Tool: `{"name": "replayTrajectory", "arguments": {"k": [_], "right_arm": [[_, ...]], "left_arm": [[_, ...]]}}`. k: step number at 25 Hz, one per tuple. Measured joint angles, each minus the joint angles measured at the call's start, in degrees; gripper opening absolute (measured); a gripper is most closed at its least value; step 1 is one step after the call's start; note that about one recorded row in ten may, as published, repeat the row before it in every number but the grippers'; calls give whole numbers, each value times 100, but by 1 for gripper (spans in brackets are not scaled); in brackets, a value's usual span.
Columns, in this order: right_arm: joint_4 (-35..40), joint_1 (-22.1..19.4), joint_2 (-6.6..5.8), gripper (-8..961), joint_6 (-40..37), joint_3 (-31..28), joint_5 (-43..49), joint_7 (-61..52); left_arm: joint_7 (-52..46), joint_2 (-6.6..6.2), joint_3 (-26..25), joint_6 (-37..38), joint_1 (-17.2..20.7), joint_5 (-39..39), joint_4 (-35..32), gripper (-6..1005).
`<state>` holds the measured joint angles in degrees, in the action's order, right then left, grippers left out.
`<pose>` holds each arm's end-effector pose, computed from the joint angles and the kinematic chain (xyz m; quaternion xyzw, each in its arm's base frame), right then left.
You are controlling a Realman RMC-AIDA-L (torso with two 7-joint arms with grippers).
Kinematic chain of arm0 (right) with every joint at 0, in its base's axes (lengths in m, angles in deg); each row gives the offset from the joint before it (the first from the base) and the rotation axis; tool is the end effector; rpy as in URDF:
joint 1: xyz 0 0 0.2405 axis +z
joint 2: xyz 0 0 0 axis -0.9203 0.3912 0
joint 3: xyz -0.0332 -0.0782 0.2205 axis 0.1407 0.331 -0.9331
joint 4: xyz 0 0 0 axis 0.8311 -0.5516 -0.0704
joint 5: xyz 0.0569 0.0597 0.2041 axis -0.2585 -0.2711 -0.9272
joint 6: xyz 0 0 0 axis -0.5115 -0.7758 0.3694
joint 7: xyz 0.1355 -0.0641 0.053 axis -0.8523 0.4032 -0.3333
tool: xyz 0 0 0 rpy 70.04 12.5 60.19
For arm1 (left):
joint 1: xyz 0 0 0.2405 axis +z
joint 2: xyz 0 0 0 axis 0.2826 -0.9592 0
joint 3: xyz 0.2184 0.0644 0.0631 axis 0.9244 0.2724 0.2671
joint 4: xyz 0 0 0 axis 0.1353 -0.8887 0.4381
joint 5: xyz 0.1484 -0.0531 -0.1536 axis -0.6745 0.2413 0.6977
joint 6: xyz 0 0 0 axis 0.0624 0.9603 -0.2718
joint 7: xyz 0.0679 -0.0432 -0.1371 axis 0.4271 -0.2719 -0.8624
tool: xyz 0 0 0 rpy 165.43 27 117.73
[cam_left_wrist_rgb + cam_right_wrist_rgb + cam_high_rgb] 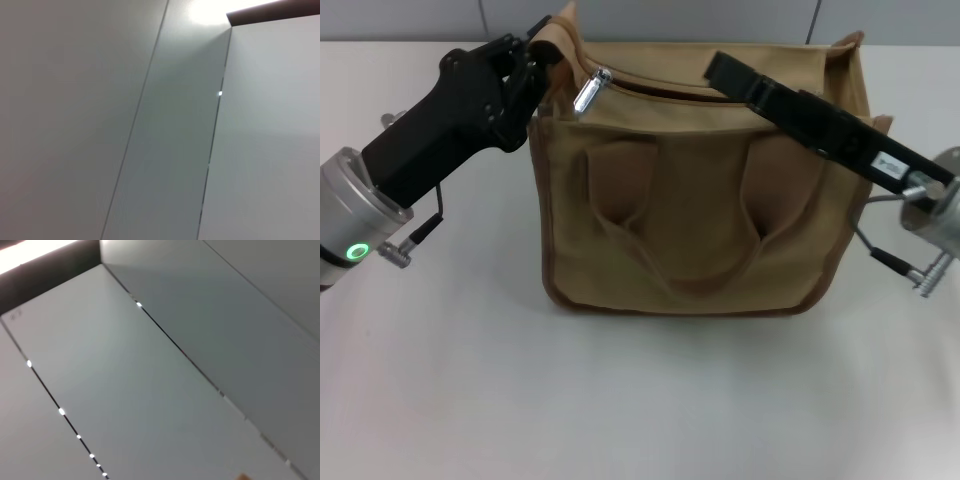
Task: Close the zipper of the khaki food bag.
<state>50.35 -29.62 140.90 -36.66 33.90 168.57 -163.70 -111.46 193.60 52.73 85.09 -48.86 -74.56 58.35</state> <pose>0.1719 0.3144 -0.0293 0.7656 -0.3329 -0.5499 0.0273 -0.2112 0.3167 0.0027 -0.7915 -0.1472 -0.5501 0.2216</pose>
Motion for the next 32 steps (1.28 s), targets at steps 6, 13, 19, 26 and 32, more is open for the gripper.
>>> {"name": "replayTrajectory", "arguments": {"k": [6, 13, 19, 26, 32], "right_arm": [[-410, 371, 6, 780, 333, 52, 39, -278], [-669, 519, 6, 780, 667, 52, 60, -105], [-745, 556, 7, 780, 847, 49, 60, 7], [-762, 664, 6, 778, 897, 44, 56, 44], [-766, 700, 6, 772, 923, 43, 56, 43]], "left_arm": [[-40, 5, 38, 33, -221, -4, 8, 32], [-209, 8, 149, 36, -511, -9, 8, 33], [-217, 9, 252, -30, -656, -15, 10, 33], [-185, 9, 336, -161, -769, -14, 78, 33], [-168, 9, 417, -187, -830, 0, 111, 33]]}}
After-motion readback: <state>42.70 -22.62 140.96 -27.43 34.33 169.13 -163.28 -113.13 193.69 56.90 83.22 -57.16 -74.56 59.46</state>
